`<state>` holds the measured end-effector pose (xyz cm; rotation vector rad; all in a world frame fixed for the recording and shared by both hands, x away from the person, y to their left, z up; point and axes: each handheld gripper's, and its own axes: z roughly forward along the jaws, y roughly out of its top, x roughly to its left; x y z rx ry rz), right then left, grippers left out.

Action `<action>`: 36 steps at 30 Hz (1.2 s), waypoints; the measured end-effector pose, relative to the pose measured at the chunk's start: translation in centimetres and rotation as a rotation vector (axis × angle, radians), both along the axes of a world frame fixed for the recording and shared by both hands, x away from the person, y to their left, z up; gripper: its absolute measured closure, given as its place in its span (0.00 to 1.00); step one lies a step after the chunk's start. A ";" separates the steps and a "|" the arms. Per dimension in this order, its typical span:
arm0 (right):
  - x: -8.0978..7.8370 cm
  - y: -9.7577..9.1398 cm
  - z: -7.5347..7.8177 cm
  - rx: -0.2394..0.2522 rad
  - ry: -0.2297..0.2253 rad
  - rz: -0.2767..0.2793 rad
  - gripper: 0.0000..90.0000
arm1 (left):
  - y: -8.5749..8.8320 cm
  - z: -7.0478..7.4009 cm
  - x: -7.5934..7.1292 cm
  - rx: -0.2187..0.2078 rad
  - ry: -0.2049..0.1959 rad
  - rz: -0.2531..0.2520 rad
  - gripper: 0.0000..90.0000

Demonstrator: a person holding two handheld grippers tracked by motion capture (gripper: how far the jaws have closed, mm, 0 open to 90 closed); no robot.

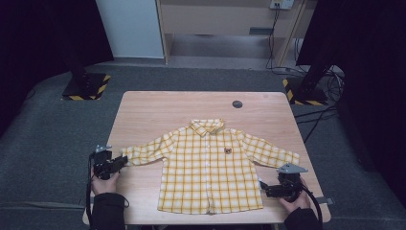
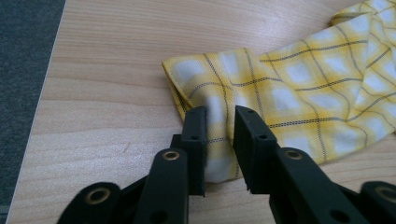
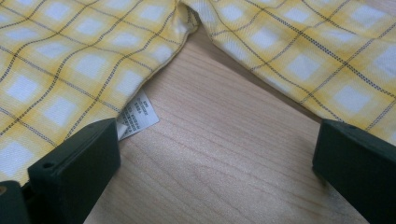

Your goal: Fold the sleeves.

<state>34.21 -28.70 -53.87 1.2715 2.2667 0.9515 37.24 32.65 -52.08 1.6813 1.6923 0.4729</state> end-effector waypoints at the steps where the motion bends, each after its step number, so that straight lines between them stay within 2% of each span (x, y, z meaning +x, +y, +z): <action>1: 0.0 0.0 0.0 0.000 0.000 0.000 0.01 | 0.0 0.0 0.0 0.000 0.000 0.000 0.86; 4: 0.0 0.0 0.0 0.000 0.001 0.001 0.01 | -0.3 0.7 -0.4 0.013 -0.032 0.003 0.91; 10: 0.0 0.0 0.0 0.000 0.000 0.000 0.01 | -0.9 1.2 -0.7 0.047 -0.043 -0.016 0.94; 17: 0.0 0.0 0.0 0.000 0.000 0.000 0.01 | -2.3 3.3 -1.7 0.063 -0.114 -0.053 0.94; 19: 0.0 0.0 0.0 0.001 0.000 0.000 0.01 | -3.4 4.3 -2.1 0.070 -0.148 -0.082 0.94; 20: 0.0 0.0 0.0 0.001 0.000 0.000 0.01 | -3.4 4.3 -2.1 0.070 -0.148 -0.082 0.94; 25: 0.0 0.0 0.0 0.000 0.000 0.000 0.01 | -5.5 6.0 -2.9 0.067 -0.203 -0.144 0.94; 27: 0.0 0.0 0.0 0.001 0.000 0.000 0.01 | -6.5 6.7 -3.3 0.066 -0.220 -0.170 0.94; 28: 0.0 0.0 0.0 0.001 0.000 0.000 0.01 | -7.6 7.3 -3.7 0.067 -0.234 -0.199 0.94; 29: 0.0 0.0 0.0 0.001 0.000 0.000 0.01 | -7.6 7.3 -3.7 0.067 -0.234 -0.199 0.94; 35: 0.0 0.0 0.0 0.000 0.000 0.000 0.01 | -10.5 8.4 -4.1 0.071 -0.256 -0.273 0.94; 36: 0.0 0.0 0.0 0.000 0.000 0.000 0.01 | -11.4 8.5 -4.0 0.076 -0.261 -0.297 0.94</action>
